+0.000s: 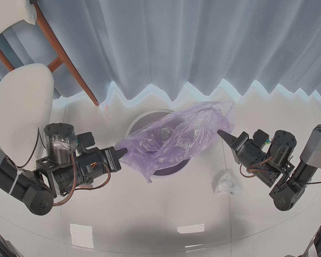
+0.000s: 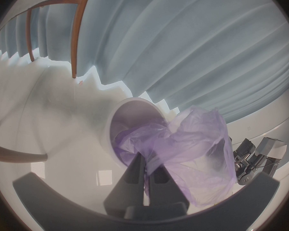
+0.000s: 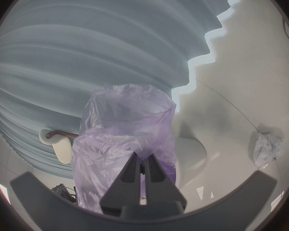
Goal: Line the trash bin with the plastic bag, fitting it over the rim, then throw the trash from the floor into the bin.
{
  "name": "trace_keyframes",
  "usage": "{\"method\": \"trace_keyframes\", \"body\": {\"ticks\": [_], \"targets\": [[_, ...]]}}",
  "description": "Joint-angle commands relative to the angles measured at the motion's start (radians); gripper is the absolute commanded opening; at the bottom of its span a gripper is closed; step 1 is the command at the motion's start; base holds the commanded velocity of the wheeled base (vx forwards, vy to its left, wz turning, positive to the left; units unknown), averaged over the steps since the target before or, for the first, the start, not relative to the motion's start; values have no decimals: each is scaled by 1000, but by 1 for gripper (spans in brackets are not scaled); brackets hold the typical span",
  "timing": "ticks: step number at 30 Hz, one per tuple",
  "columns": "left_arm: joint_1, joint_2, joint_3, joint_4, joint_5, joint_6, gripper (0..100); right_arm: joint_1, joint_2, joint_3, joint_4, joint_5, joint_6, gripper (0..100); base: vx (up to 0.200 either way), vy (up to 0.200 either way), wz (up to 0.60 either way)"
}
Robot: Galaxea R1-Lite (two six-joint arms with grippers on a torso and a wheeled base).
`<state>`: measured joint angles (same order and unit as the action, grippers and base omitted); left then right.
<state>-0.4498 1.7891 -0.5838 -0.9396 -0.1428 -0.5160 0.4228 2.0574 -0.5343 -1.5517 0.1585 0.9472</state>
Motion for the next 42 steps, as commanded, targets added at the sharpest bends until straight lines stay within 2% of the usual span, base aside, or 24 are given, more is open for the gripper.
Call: {"method": "trace_keyframes", "body": {"ticks": [1, 9, 14, 18, 19, 22, 24, 27, 35, 42], "targets": [[-1, -73, -5, 67, 12, 7, 0, -6, 26, -3, -19, 1, -2, 0, 0, 0, 0], [8, -105, -28, 139, 26, 8, 0, -38, 47, 10, -19, 7, -51, 0, 0, 0, 0], [3, -57, -31, 136, 66, 24, 0, 27, 40, 85, -19, 73, -45, 0, 0, 0, 0], [5, -37, -30, 130, 68, 28, 0, 42, 63, 91, -19, 73, -51, 0, 0, 0, 0], [6, -39, -31, 128, 68, 28, 0, 42, 64, 92, -19, 72, -50, 100, 0, 0, 0], [8, -45, -31, 130, 68, 30, 0, 42, 32, 106, -19, 75, -31, 100, 0, 0, 0], [6, -47, -30, 131, 66, 30, 0, 42, -31, 149, -16, 115, 13, 100, 0, 0, 0], [5, -47, -30, 131, 66, 30, 0, 42, -60, 163, 4, 159, 22, 100, 0, 0, 0], [8, -48, -31, 128, 66, 30, 0, 27, -59, 154, 38, 157, 22, 100, 0, 0, 0], [6, -56, -30, 128, 66, 30, 0, -53, -42, 85, 94, 157, 28, 100, 0, 0, 0]]}}
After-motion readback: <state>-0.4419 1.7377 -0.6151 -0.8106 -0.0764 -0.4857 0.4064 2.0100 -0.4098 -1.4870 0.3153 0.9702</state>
